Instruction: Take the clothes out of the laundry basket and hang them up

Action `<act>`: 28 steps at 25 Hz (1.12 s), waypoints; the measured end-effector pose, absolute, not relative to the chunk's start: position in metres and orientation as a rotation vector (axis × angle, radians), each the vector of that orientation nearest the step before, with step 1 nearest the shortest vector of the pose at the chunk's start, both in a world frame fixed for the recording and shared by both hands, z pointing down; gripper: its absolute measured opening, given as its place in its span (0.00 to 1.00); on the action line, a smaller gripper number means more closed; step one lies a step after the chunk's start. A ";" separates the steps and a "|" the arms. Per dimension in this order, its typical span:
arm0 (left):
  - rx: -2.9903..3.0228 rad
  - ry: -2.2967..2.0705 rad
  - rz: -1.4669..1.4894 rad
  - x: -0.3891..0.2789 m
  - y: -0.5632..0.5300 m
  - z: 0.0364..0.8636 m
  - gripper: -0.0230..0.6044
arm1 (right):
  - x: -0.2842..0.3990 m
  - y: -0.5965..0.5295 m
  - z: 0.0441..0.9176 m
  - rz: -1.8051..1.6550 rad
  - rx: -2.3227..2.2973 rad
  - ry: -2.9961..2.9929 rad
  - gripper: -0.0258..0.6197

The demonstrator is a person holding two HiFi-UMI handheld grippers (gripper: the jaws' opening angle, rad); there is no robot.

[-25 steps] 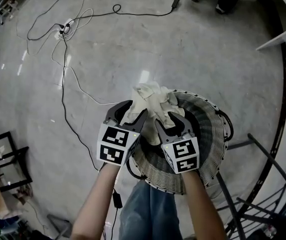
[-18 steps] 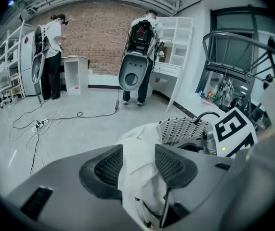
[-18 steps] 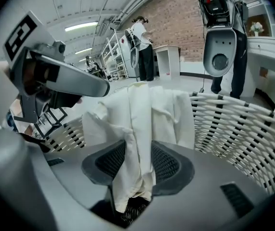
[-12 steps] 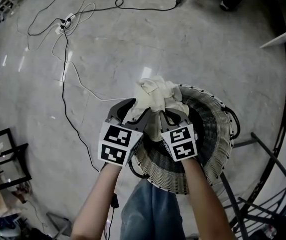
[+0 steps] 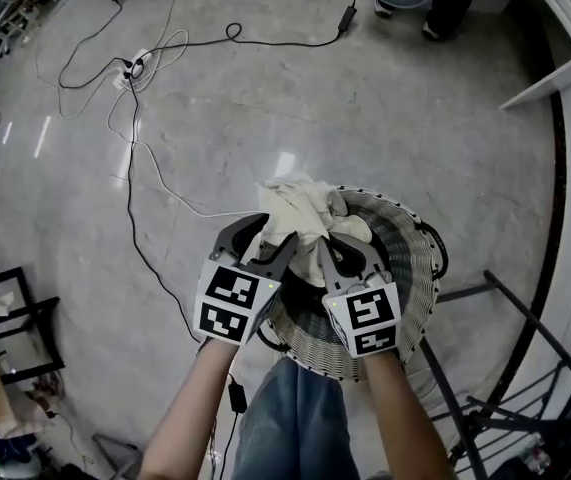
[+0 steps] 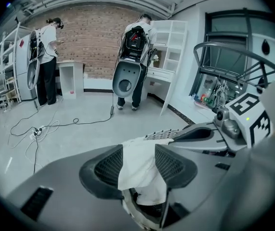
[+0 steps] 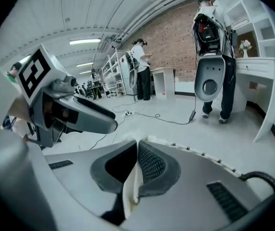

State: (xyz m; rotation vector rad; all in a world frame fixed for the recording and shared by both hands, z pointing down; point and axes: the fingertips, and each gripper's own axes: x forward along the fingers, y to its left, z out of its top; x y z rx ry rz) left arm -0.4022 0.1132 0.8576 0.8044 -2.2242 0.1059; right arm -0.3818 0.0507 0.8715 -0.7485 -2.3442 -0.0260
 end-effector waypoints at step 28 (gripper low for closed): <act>1.068 -2.317 0.009 -0.323 0.045 0.538 0.38 | -0.340 -0.038 0.409 -0.025 -0.539 -2.780 0.05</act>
